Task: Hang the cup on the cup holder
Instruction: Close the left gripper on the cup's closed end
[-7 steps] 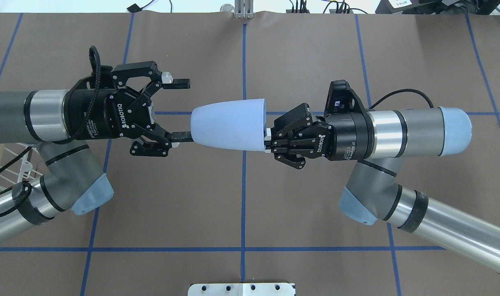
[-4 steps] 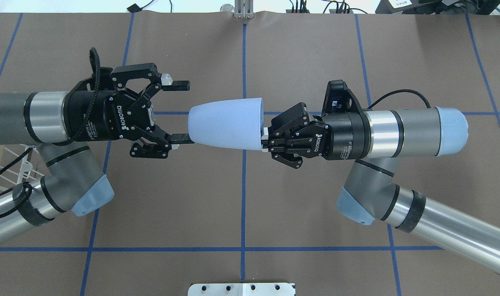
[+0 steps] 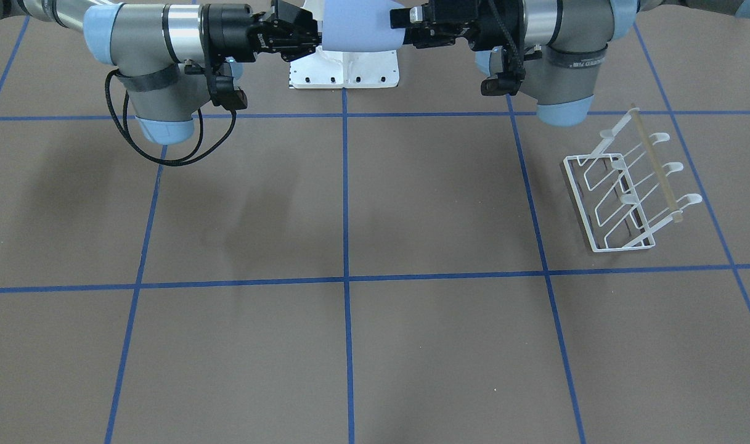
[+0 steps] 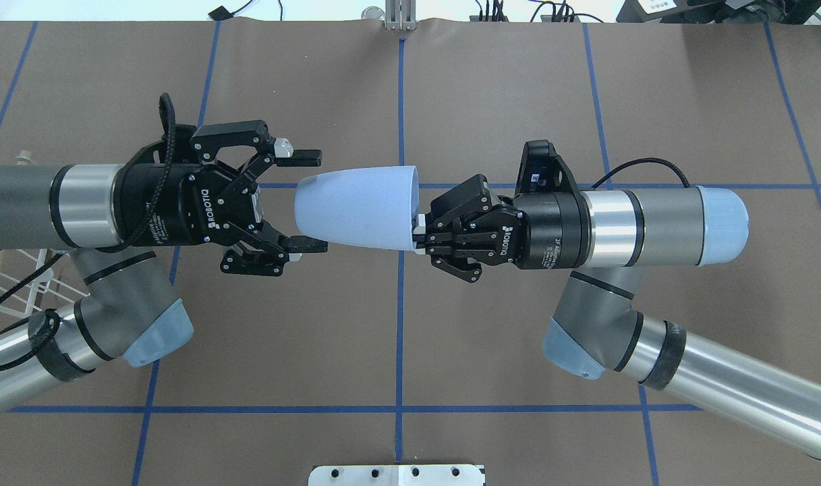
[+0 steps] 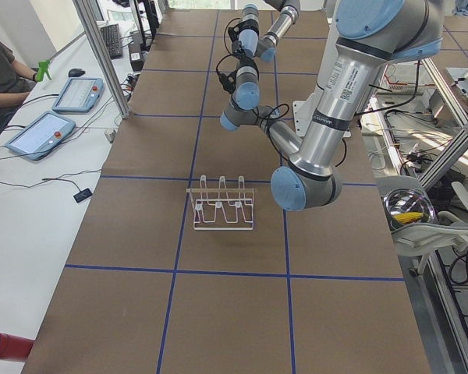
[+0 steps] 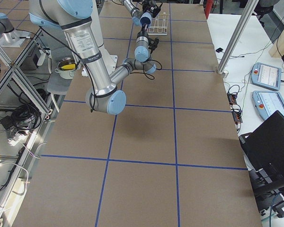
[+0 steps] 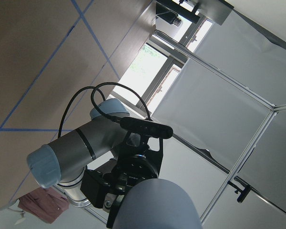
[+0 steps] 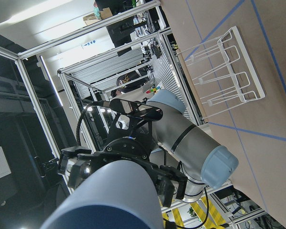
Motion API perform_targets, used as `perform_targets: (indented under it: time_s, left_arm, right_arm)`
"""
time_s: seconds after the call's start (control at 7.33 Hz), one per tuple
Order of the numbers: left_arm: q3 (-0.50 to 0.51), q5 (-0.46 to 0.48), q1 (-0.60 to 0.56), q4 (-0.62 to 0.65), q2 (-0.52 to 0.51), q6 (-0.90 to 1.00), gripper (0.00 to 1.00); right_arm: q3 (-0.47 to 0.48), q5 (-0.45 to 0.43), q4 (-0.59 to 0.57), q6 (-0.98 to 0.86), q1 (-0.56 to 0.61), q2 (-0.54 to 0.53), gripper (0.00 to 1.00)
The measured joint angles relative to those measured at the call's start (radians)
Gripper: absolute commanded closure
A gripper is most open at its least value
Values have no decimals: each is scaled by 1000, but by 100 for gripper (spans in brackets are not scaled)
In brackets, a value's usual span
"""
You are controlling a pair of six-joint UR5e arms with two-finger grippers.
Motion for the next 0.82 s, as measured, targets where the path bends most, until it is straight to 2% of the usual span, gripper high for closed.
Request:
perform_targets:
  time_s: [0.14,0.27,0.41,0.82]
  left_arm:
    - [-2,0,3,0,0,0,6]
    - [-3,0,5,0,-1,0,40]
    - [-4,0,7,-1,-1,0,99]
    - [-5,-1,10,-2,3,-6,100]
  right_arm:
    - [-1,-2,0,0,-1,1,100]
    - [-1,-4,0,0,-2,2,89]
    - [-2,-5,0,-1,-3,5,1]
    - [3,-10,0,-10,-4,7,0]
